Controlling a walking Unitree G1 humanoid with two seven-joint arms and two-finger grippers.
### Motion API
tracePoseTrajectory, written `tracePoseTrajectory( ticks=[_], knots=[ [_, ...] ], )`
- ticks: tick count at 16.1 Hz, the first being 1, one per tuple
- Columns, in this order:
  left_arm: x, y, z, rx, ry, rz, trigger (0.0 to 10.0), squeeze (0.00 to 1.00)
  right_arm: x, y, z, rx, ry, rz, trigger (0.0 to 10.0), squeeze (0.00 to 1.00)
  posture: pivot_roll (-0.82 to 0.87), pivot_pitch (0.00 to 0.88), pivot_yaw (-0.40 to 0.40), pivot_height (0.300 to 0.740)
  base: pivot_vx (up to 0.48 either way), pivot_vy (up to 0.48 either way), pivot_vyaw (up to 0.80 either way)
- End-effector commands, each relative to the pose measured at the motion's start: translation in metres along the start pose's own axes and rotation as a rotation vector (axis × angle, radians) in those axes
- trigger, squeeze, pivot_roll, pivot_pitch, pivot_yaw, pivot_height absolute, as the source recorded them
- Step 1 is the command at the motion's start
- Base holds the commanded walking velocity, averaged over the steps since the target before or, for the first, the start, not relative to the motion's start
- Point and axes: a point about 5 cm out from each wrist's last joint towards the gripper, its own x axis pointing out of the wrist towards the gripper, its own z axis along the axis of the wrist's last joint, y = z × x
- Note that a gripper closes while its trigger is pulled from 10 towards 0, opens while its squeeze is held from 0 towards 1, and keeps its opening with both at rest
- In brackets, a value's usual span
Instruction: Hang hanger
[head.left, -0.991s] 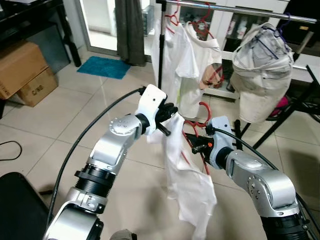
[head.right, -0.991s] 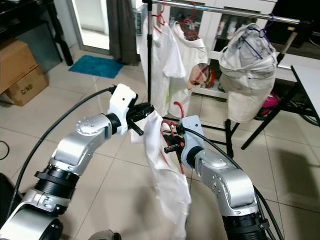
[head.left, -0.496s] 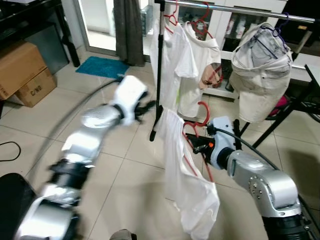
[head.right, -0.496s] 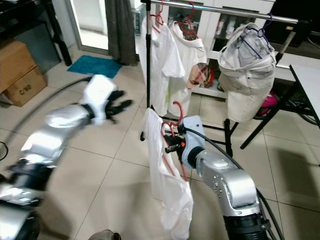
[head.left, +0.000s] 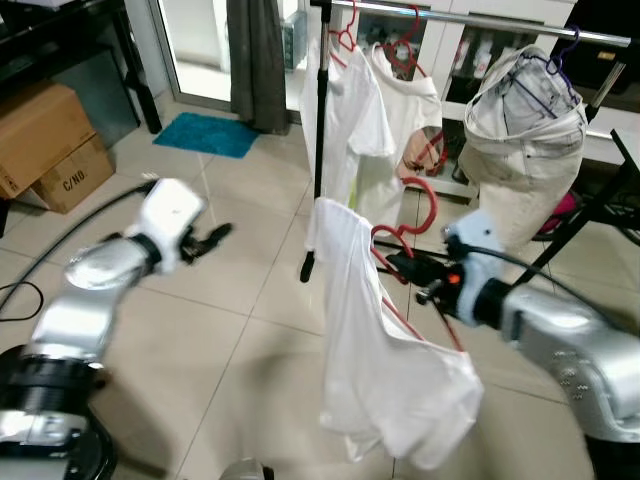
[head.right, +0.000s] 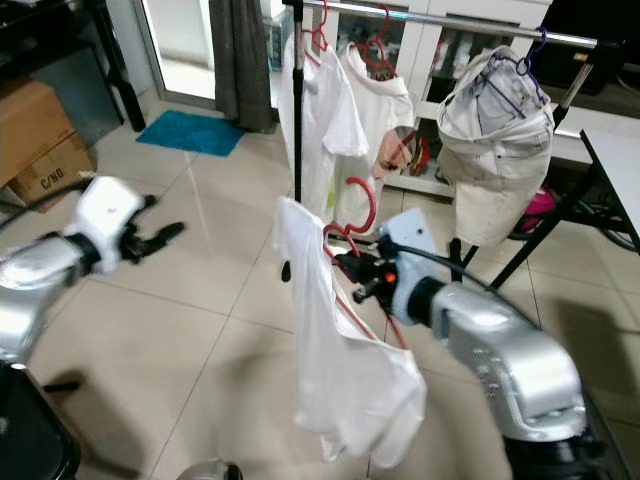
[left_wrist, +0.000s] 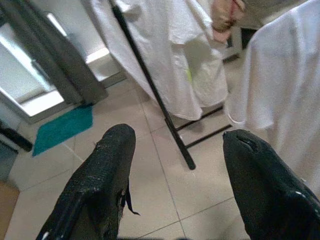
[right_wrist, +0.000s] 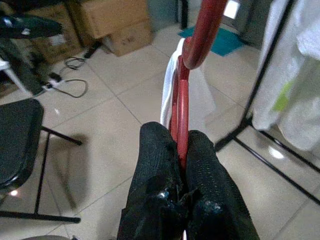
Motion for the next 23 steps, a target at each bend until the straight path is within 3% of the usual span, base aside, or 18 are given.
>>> tracePoseTrajectory(
  ticks=[1,2,5,9,10,11,15,17,18,19,23],
  knots=[
    [-0.002,0.006,0.004,-0.007,-0.036,0.009,10.0,1.00,-0.006,0.005,0.010,-0.022,-0.039,0.070,10.0,0.00,-0.03,0.000,-0.009,0.740,0.000,0.000,0.00],
    [-0.003,0.008,0.005,-0.017,-0.058,-0.009,10.0,1.00,-0.011,0.008,0.013,-0.032,-0.042,0.127,10.0,0.00,-0.03,0.000,-0.008,0.740,0.000,0.000,0.00],
    [-0.003,-0.005,0.008,-0.128,-0.150,-0.214,10.0,1.00,-0.023,0.018,0.019,-0.054,-0.054,0.274,10.0,0.00,-0.03,0.000,-0.003,0.740,0.000,0.000,0.00],
    [-0.012,-0.012,-0.001,-0.175,-0.082,-0.446,10.0,1.00,-0.033,0.027,0.021,-0.070,-0.042,0.376,10.0,0.00,-0.03,0.000,0.005,0.740,0.000,0.000,0.00],
    [-0.015,-0.012,-0.006,-0.164,-0.042,-0.484,10.0,0.67,-0.035,0.028,0.022,-0.071,-0.043,0.395,10.0,0.00,-0.03,0.000,0.007,0.740,0.000,0.000,0.00],
    [-0.016,-0.010,-0.011,-0.150,-0.001,-0.492,10.0,0.00,-0.038,0.029,0.022,-0.070,-0.045,0.413,10.0,0.00,-0.03,0.000,0.006,0.740,0.000,0.000,0.00],
    [-0.014,-0.026,-0.014,-0.191,0.012,-0.625,10.0,0.00,-0.042,0.031,0.024,-0.071,-0.047,0.444,10.0,0.00,-0.03,0.000,0.012,0.740,0.000,0.000,0.00],
    [-0.011,-0.026,-0.017,-0.186,0.006,-0.613,8.0,0.00,-0.043,0.032,0.026,-0.073,-0.052,0.455,10.0,0.00,-0.03,0.000,0.013,0.740,0.000,0.000,0.00],
    [-0.010,-0.026,-0.018,-0.190,0.004,-0.610,1.1,0.00,-0.043,0.033,0.026,-0.074,-0.052,0.457,10.0,0.00,-0.03,0.000,0.013,0.740,0.000,0.000,0.00],
    [-0.008,-0.025,-0.021,-0.200,0.009,-0.597,0.0,0.00,-0.043,0.034,0.026,-0.075,-0.051,0.462,10.0,0.00,-0.04,0.000,0.014,0.740,0.000,0.000,0.00],
    [-0.012,-0.025,-0.025,-0.202,0.021,-0.606,0.0,0.00,-0.044,0.033,0.025,-0.076,-0.040,0.458,10.0,0.00,-0.04,0.000,0.010,0.740,0.000,0.000,0.00]
  ],
)
